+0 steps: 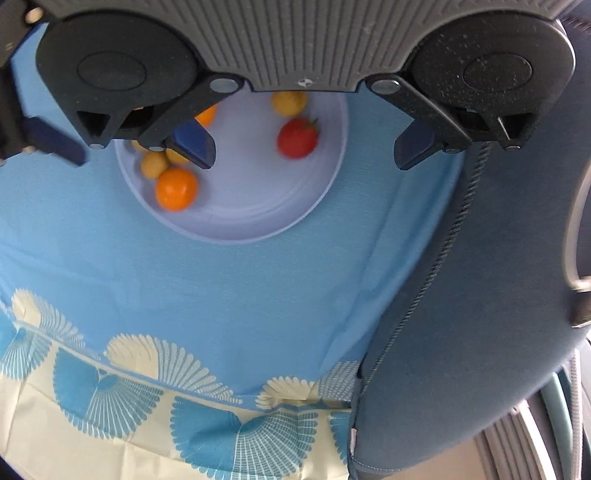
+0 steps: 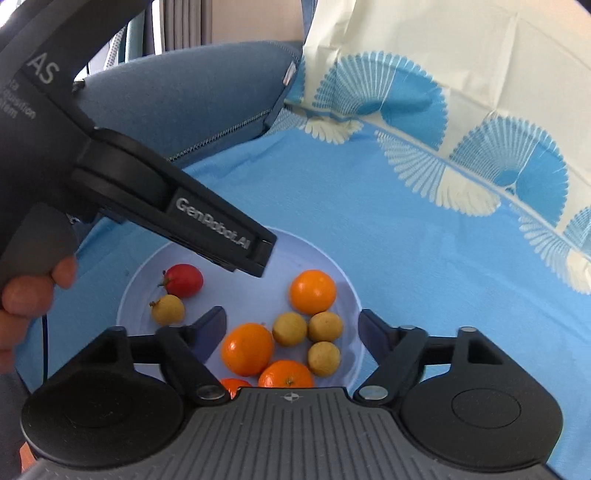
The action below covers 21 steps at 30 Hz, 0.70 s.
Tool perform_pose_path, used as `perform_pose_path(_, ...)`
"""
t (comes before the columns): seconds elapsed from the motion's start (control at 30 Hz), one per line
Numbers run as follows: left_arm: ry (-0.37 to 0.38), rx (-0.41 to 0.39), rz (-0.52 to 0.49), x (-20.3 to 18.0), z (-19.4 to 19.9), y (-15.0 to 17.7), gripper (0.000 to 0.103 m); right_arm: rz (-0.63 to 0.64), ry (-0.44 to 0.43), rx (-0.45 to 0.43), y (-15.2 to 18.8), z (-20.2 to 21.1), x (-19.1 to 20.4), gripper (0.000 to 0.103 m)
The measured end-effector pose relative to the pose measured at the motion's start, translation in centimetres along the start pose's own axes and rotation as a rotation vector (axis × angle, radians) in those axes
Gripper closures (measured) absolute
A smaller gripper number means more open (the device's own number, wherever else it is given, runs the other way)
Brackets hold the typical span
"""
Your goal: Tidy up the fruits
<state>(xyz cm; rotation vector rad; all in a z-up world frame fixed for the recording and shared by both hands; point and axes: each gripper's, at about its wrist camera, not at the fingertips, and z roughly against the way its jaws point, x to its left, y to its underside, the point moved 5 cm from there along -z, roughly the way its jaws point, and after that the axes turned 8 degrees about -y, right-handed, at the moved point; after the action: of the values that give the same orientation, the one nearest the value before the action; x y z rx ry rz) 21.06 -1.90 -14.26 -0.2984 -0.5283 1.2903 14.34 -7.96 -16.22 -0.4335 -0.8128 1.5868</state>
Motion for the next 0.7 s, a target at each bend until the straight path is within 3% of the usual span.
perform_pose_path(0.2, -0.035, -0.001, 0.024, 1.8, 5.0, 3.6, 0.0, -0.067, 0.028, -0.01, 1.5, 5.4, 0.6, 0.007)
perform_pose_path(0.37, -0.035, 0.009, 0.077, 3.1, 7.9, 6.9, 0.0, -0.19, 0.126, -0.093, 3.1, 10.2, 1.6, 0.002)
perform_pose_path(0.5, -0.037, -0.004, 0.108, 4.1, 10.2, 8.8, 0.0, -0.149, 0.133, -0.103, 4.2, 12.3, 3.3, 0.001)
perform_pose_path(0.7, -0.06, -0.068, 0.05, 3.9, 13.1, 10.7, 0.0, -0.12, 0.152, -0.143, 5.4, 15.4, 4.6, 0.001)
